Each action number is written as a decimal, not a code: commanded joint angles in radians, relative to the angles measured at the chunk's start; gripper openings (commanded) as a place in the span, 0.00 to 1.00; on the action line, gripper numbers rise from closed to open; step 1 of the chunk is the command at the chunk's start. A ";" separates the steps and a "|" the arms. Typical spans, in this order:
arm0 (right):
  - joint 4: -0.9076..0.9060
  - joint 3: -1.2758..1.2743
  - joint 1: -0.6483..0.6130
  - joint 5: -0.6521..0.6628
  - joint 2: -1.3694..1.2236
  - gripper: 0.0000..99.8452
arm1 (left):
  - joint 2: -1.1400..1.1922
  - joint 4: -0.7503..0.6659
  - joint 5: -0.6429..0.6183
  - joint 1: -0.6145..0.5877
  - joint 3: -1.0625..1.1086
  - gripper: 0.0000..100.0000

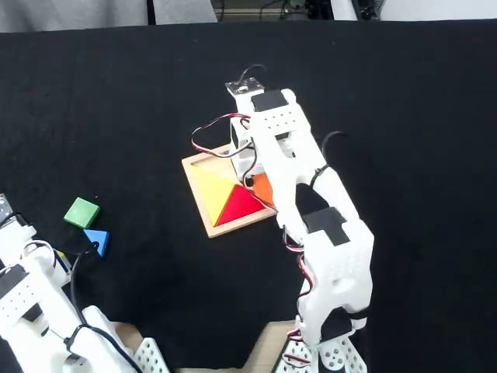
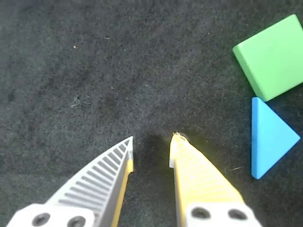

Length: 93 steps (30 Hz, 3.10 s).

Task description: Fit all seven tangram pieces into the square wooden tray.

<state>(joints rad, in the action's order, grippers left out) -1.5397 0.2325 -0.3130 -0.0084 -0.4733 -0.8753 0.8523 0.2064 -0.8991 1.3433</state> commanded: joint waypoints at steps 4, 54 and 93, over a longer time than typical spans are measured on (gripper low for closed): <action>-0.008 0.018 0.021 -0.002 0.004 0.10 | -0.015 -0.017 -0.002 0.001 -0.004 0.14; -0.206 0.456 0.091 0.161 -0.211 0.01 | -0.015 -0.018 -0.002 0.001 -0.004 0.14; -0.025 0.200 0.216 0.591 0.110 0.01 | -0.014 -0.018 -0.008 0.002 -0.004 0.14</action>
<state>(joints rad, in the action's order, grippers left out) -1.6886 0.4350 -0.1519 0.4733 -0.4887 -0.8753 0.8523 0.2064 -0.8991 1.3433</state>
